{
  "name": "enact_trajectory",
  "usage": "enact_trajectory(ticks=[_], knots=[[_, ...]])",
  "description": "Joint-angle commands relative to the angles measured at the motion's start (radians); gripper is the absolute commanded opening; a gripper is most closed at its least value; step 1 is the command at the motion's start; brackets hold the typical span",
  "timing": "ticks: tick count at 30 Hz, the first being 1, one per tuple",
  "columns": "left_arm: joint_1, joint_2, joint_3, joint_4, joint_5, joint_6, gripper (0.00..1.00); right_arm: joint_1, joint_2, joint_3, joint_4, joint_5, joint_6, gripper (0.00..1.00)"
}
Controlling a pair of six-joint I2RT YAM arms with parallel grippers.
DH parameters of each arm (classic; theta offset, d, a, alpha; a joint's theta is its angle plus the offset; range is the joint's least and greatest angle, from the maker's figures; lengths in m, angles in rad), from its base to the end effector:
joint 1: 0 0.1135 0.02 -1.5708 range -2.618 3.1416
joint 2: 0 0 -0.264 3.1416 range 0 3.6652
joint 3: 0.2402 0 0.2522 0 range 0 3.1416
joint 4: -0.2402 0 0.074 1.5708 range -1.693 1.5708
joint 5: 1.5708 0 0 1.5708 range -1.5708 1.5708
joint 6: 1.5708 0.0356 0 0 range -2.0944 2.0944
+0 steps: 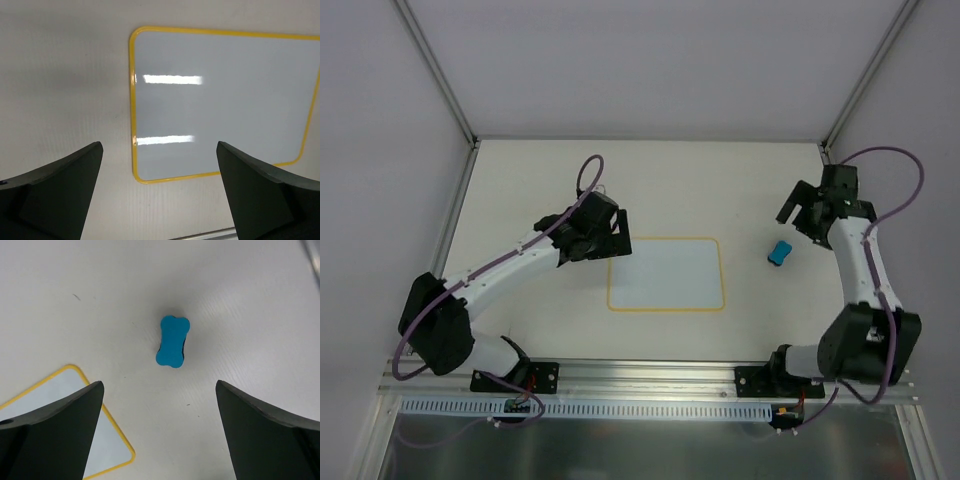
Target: Erase the whiteboard
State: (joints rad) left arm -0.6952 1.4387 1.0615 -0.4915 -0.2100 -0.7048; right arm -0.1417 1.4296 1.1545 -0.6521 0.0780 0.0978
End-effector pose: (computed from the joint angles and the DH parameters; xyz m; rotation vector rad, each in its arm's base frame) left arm 0.2392 -0.1899 0.2577 -0.1062 2.4480 -0.3803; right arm 0.2972 -0.0452 0.2785 0.3306 2.4757 -0.1157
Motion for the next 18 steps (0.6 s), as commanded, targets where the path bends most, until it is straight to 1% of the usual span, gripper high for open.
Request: enact_trajectory(ticks=[1,2,3,4,6,7,8,10,11,15,16,18], knots=[[0.016,-0.153,0.067,-0.067,-0.074,0.074,0.99,-0.002,-0.236,0.042,-0.06,0.043,-0.056,0.99],[0.016,-0.182,0.077,-0.076,-0.083,0.106,0.99,-0.002,-0.282,0.051,-0.073,0.046,-0.07,0.99],[0.016,-0.211,0.095,-0.084,-0.109,0.122,0.99,-0.002,-0.369,0.062,-0.08,0.049,-0.088,0.99],[0.016,-0.272,0.104,-0.103,-0.126,0.14,0.99,-0.002,-0.411,0.085,-0.087,0.049,-0.119,0.99],[0.016,-0.335,0.123,-0.116,-0.163,0.198,0.99,-0.002,-0.49,0.099,-0.092,0.046,-0.145,0.99],[0.016,-0.395,0.13,-0.12,-0.198,0.221,0.99,-0.001,-0.564,0.111,-0.092,0.033,-0.155,0.99],[0.016,-0.424,0.135,-0.127,-0.21,0.27,0.99,-0.002,-0.596,0.117,-0.092,0.029,-0.162,0.99],[0.016,-0.51,0.146,-0.136,-0.258,0.307,0.99,-0.002,-0.685,0.128,-0.083,-0.003,-0.202,0.99],[0.016,-0.54,0.147,-0.143,-0.27,0.339,0.99,-0.002,-0.711,0.142,-0.081,-0.007,-0.21,0.99],[0.016,-0.681,0.158,-0.168,-0.341,0.392,0.99,0.001,-0.825,0.162,-0.078,-0.04,-0.248,0.99],[0.016,-0.734,0.16,-0.171,-0.356,0.402,0.99,0.011,-0.845,0.159,-0.075,-0.041,-0.251,0.99],[0.016,-0.783,0.157,-0.177,-0.397,0.436,0.99,0.034,-0.894,0.143,-0.066,-0.047,-0.267,0.99]])
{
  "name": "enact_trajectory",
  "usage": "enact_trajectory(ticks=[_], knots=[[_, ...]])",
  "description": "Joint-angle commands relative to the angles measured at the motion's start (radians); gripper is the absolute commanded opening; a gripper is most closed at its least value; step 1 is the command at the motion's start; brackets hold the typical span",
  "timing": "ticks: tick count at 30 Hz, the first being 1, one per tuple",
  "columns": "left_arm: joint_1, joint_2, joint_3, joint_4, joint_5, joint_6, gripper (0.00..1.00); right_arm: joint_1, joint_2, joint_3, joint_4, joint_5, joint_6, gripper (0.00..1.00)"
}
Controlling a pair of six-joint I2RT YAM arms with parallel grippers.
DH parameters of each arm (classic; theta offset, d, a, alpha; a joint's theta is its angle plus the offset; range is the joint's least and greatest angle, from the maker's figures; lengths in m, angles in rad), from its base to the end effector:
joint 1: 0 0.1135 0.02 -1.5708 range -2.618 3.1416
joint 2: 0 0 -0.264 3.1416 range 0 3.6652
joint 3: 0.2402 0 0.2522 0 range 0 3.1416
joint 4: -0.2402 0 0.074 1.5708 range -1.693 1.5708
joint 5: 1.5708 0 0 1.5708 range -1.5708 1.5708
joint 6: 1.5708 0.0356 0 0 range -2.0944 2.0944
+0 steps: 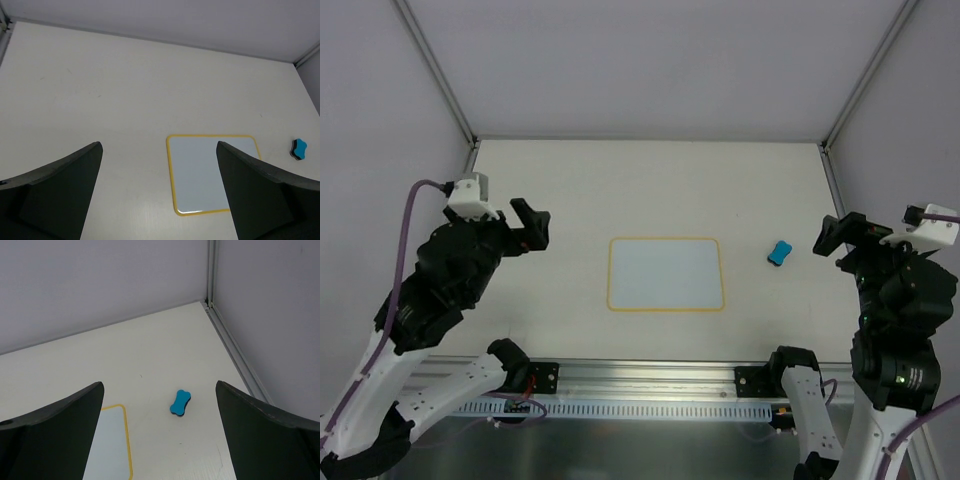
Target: Erase the whiteboard
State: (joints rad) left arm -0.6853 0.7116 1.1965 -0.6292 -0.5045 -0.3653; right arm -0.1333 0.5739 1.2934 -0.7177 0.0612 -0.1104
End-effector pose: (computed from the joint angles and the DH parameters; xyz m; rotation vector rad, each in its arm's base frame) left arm 0.0983 -0.0581 0.4380 -0.1015 1.7064 -0.3518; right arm 0.0518 -0.0091 0.4636 0.0663 1.5726 -0.2394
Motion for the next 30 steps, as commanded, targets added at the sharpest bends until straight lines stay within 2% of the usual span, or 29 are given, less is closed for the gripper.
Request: enact_trajectory(ticks=[1,6,15,30], knots=[[0.006,-0.099,0.021,-0.041,-0.117,0.109,0.99,0.052,-0.051,0.0,0.0,-0.028,-0.064,0.99],[0.006,-0.188,-0.004,-0.052,-0.163,0.16,0.99,0.13,-0.123,-0.071,0.035,0.032,-0.097,0.99],[0.006,-0.308,-0.06,-0.07,-0.187,0.137,0.99,0.224,-0.187,-0.106,0.049,0.144,-0.135,0.99],[0.006,-0.311,-0.098,-0.09,-0.19,0.118,0.99,0.247,-0.206,-0.149,0.081,0.146,-0.138,0.99]])
